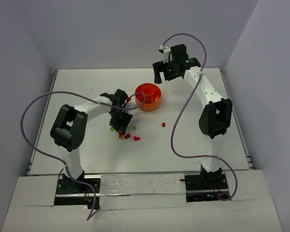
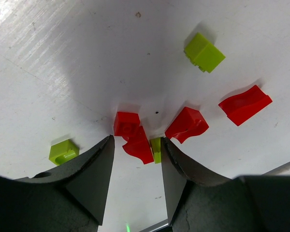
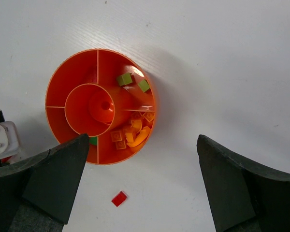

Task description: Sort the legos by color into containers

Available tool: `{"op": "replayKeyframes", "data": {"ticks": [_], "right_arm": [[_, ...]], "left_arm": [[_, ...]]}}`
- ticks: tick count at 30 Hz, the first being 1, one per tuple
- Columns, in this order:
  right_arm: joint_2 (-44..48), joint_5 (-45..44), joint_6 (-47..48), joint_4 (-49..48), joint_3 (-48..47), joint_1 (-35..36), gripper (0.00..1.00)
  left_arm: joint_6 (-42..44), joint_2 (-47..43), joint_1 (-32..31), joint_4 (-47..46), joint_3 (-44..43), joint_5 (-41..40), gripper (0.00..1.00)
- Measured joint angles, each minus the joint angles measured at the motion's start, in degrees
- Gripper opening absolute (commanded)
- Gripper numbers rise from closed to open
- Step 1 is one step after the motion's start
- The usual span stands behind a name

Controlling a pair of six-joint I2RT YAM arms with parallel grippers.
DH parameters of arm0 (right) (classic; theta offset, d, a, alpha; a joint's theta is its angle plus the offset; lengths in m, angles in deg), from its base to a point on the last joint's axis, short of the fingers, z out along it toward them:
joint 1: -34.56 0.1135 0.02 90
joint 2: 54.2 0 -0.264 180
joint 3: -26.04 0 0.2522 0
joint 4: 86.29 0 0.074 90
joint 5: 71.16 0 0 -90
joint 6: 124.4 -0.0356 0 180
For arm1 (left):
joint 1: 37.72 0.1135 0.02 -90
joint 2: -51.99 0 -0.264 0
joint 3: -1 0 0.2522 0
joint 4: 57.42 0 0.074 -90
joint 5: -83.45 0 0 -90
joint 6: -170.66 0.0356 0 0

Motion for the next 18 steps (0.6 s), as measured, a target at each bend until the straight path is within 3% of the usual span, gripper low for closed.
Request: {"op": "replayKeyframes", "data": {"ticks": [18], "right_arm": [[0.00, 0.00, 0.01, 0.00, 0.00, 0.00, 0.99]], "left_arm": [[0.25, -0.01, 0.00, 0.13, 0.44, -1.34, 0.31]]}}
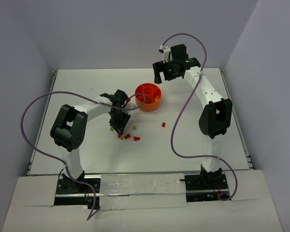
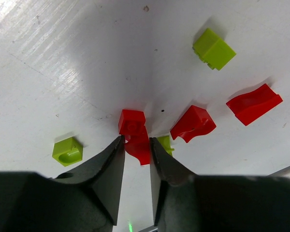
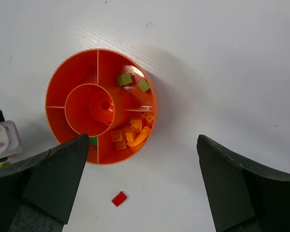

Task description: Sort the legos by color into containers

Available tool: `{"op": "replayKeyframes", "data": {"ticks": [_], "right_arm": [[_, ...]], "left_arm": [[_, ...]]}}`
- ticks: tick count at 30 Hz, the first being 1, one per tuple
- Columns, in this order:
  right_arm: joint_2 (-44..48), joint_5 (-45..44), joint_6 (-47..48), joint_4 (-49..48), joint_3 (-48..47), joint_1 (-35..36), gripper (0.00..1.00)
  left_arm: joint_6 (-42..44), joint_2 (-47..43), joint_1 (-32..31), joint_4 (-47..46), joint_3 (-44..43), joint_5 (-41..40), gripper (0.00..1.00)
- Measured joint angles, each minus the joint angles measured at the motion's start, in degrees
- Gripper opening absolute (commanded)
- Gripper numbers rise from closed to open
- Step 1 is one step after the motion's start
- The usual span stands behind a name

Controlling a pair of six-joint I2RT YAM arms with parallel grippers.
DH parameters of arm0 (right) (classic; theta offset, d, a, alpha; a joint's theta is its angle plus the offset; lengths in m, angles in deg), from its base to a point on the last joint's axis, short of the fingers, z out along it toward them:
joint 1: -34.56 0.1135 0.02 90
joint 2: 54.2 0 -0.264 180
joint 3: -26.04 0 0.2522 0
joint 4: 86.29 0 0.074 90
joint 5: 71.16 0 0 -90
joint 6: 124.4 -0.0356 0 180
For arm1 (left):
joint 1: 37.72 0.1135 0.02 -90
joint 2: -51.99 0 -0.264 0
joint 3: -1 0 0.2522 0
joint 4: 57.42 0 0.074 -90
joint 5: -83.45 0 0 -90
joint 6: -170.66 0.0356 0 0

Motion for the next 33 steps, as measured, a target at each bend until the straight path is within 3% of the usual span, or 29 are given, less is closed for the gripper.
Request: {"op": "replayKeyframes", "data": {"ticks": [10, 17, 26, 33], "right_arm": [[0.00, 0.02, 0.00, 0.00, 0.00, 0.00, 0.99], [0.00, 0.04, -0.02, 0.00, -0.02, -0.08, 1.00], [0.00, 0.02, -0.04, 0.02, -0.17, -0.78, 1.00], [0.00, -0.02, 0.06, 0.43, -0.22, -1.63, 1.00]], "left_arm": [[1.63, -3.76, 0.73, 2.36, -0.31, 0.40, 0.25], [2.05, -8.55, 6.96, 2.93, -12.79, 5.79, 0.21], [-5.04, -9.46, 9.18, -12.34, -20.67, 11.39, 0.22], [-9.70, -2.28, 9.31, -22.88, -24.38, 13.43, 0.23]]}}
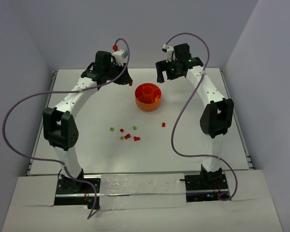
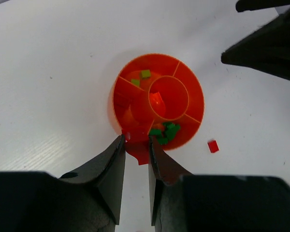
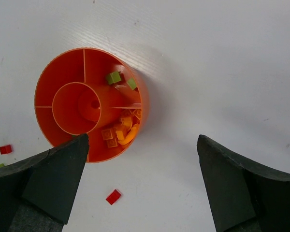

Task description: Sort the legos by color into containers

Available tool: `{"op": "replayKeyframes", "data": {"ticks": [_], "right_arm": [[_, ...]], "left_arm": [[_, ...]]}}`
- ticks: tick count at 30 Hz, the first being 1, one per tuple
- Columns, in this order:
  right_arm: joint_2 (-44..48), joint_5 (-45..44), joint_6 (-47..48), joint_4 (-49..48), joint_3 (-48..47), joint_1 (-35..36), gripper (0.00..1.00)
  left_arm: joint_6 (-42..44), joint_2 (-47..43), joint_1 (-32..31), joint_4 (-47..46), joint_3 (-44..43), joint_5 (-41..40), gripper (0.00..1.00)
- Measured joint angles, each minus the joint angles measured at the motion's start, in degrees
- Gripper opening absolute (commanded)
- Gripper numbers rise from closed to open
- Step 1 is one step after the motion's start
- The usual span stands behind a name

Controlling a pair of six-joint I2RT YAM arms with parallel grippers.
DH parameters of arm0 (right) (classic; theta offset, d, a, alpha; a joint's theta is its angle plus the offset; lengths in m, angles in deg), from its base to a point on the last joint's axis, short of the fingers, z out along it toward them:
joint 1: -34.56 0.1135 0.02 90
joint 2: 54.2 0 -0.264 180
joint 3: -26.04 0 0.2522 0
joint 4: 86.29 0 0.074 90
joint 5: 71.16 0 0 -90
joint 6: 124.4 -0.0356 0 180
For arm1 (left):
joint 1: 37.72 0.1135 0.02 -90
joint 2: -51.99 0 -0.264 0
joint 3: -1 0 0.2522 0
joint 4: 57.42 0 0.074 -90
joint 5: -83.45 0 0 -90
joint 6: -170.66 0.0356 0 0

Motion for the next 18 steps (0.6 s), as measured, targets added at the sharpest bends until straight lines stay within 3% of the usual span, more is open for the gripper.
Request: {"op": "replayKeyframes", "data": {"ticks": [8, 18], "right_arm": [[0.00, -0.17, 1.03, 1.49, -0.02, -1.00, 1.00], [0.00, -0.37, 1.42, 2.39, -0.15, -2.11, 1.00]], "left_arm": [[-2.14, 8.82, 0.04, -3.25, -5.76, 1.71, 0.23], [-3.19, 11.92, -0.08, -4.59, -7.20, 4.26, 0.24]]}}
